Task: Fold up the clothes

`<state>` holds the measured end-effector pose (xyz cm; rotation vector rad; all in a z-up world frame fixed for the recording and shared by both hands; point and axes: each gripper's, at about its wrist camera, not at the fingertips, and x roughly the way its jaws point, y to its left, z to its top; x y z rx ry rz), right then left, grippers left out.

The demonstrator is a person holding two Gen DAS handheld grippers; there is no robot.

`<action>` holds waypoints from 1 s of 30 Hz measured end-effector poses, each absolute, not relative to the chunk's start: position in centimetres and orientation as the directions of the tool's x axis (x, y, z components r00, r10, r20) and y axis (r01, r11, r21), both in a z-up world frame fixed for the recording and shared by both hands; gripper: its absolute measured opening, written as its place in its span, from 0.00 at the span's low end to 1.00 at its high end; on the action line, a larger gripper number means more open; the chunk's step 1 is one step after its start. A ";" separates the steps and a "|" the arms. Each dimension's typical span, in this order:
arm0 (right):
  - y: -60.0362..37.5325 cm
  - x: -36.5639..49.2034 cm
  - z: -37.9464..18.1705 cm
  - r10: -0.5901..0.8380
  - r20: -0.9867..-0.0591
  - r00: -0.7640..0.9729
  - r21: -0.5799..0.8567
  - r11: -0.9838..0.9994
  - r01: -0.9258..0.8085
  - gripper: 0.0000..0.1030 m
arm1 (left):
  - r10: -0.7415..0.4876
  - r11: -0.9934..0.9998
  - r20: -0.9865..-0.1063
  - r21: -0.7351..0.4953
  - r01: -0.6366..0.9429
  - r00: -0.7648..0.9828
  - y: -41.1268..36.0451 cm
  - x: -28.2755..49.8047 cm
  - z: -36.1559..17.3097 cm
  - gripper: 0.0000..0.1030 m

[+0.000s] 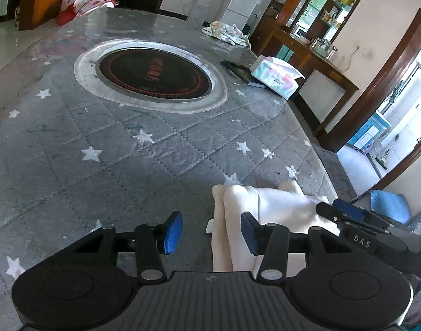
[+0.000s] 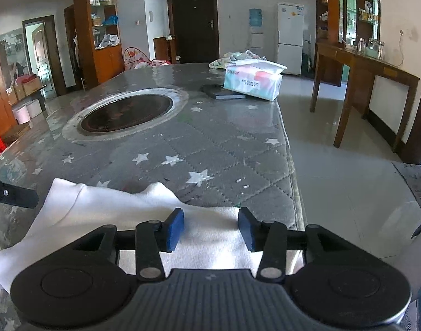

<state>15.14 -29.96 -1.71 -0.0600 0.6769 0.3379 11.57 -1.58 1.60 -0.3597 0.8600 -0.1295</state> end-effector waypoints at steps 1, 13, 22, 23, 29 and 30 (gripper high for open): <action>-30.1 14.9 -1.5 0.286 -0.619 0.731 0.055 0.945 -0.323 0.43 | -0.256 0.934 -0.715 -0.357 -0.025 0.651 -1.7 11.4 1.7 0.49; -32.2 8.3 -0.3 0.239 -0.628 0.740 -0.022 0.946 -0.324 0.53 | -0.272 0.961 -0.718 -0.242 0.137 0.641 -6.2 9.4 1.7 0.54; -33.2 3.7 -1.0 0.164 -0.646 0.746 -0.131 0.938 -0.321 0.61 | -0.248 0.968 -0.737 -0.164 0.189 0.629 -7.0 7.6 0.0 0.58; -33.3 3.5 -1.1 0.159 -0.649 0.744 -0.138 0.938 -0.320 0.61 | -0.246 0.968 -0.736 -0.161 0.190 0.630 -6.9 7.5 0.0 0.59; -32.8 3.3 0.4 0.180 -0.621 0.763 -0.143 0.931 -0.337 0.62 | -0.231 0.971 -0.735 -0.131 0.200 0.638 -6.4 6.6 0.0 0.65; -32.3 3.8 0.5 0.194 -0.614 0.765 -0.137 0.928 -0.345 0.63 | -0.230 0.971 -0.736 -0.134 0.196 0.637 -6.3 6.5 0.0 0.65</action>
